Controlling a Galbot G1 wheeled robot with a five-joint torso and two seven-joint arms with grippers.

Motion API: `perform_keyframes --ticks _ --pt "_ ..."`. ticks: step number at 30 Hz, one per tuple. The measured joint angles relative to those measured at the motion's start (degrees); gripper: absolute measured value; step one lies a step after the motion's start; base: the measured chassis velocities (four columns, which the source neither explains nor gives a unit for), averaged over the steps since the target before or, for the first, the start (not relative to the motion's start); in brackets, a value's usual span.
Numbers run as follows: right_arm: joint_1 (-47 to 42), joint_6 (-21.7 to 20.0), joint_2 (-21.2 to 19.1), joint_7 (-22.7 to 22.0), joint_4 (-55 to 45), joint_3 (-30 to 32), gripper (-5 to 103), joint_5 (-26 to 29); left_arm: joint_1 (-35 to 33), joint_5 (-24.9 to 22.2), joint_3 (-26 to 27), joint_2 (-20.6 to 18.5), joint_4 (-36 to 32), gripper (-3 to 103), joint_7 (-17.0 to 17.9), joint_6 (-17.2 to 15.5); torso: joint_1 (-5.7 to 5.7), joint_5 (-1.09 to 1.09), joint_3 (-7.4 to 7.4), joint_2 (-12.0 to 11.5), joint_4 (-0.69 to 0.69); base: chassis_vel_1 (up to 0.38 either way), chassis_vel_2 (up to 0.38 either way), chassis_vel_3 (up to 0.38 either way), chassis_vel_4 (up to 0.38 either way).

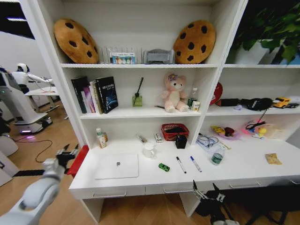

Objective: Organize the objects on the table.

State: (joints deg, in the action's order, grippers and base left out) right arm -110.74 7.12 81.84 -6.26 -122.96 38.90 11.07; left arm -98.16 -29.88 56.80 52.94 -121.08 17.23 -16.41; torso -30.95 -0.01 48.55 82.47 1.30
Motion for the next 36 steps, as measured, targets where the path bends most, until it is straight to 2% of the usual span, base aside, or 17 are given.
perform_keyframes --ticks 2,3,5,6,7,8,10,14,16,20,36 --pt "-0.44 -0.07 -0.64 0.04 -0.95 -0.10 100 -0.08 -6.66 1.36 4.94 4.60 -5.66 76 -2.85 -0.27 0.00 0.03 0.00 0.00 -0.02 0.000 0.000 0.000 0.000" --pt "-0.44 -0.07 -0.64 0.04 -0.95 -0.10 100 -0.08 -6.66 1.36 4.94 4.60 -5.66 76 -2.85 -0.27 0.00 0.03 0.00 0.00 -0.02 0.000 0.000 0.000 0.000" --pt "-0.77 -0.08 -1.08 0.11 -1.84 -0.06 100 -0.13 -10.32 2.10 5.99 8.21 -10.93 86 -4.37 -0.48 0.01 0.04 -0.01 0.00 0.01 0.000 0.000 0.000 0.000" --pt "-0.94 -0.08 -1.17 0.13 -2.22 -0.02 100 -0.20 -11.24 2.62 5.54 9.64 -12.79 91 -4.97 -0.51 0.01 0.04 0.00 0.00 0.01 0.000 0.000 0.000 0.000" --pt "-0.94 -0.08 -1.17 0.13 -2.22 -0.02 100 -0.20 -11.24 2.62 5.54 9.64 -12.79 91 -4.97 -0.51 0.01 0.04 0.00 0.00 0.01 0.000 0.000 0.000 0.000" --pt "-1.25 -0.01 -1.19 0.20 -2.67 -0.03 100 -0.32 -11.85 3.35 4.24 11.18 -14.57 91 -5.62 -0.29 0.01 0.04 0.00 0.00 0.03 0.000 0.000 0.000 0.000" --pt "-1.94 0.50 -1.09 0.44 -3.33 -0.18 100 -0.74 -12.15 4.81 0.59 13.23 -16.68 98 -5.84 0.64 0.00 0.03 0.00 0.00 0.04 0.000 0.000 0.000 0.000" --pt "-2.68 1.27 -0.76 1.12 -3.71 -0.38 100 -1.19 -12.19 7.06 -3.49 14.71 -17.95 100 -5.12 1.65 0.00 0.02 0.00 0.00 0.04 0.000 0.000 0.000 0.000" --pt "-3.62 2.56 -0.28 2.12 -3.95 -0.67 100 -1.68 -12.31 10.97 -6.44 16.11 -18.20 100 -5.02 3.14 0.00 0.02 0.00 0.00 0.03 0.000 0.000 0.000 0.000" --pt "-4.74 4.18 0.22 2.67 -4.35 -0.82 100 -1.93 -12.78 14.11 -7.88 17.05 -18.19 100 -5.59 3.91 0.01 0.02 0.00 0.00 0.02 0.000 0.000 0.000 0.000" --pt "-5.87 5.02 -0.34 2.91 -5.00 -0.58 100 -1.83 -12.56 14.28 -8.15 16.85 -18.03 100 -5.92 4.00 0.00 0.02 0.01 -0.01 0.02 0.000 0.000 0.000 0.000"
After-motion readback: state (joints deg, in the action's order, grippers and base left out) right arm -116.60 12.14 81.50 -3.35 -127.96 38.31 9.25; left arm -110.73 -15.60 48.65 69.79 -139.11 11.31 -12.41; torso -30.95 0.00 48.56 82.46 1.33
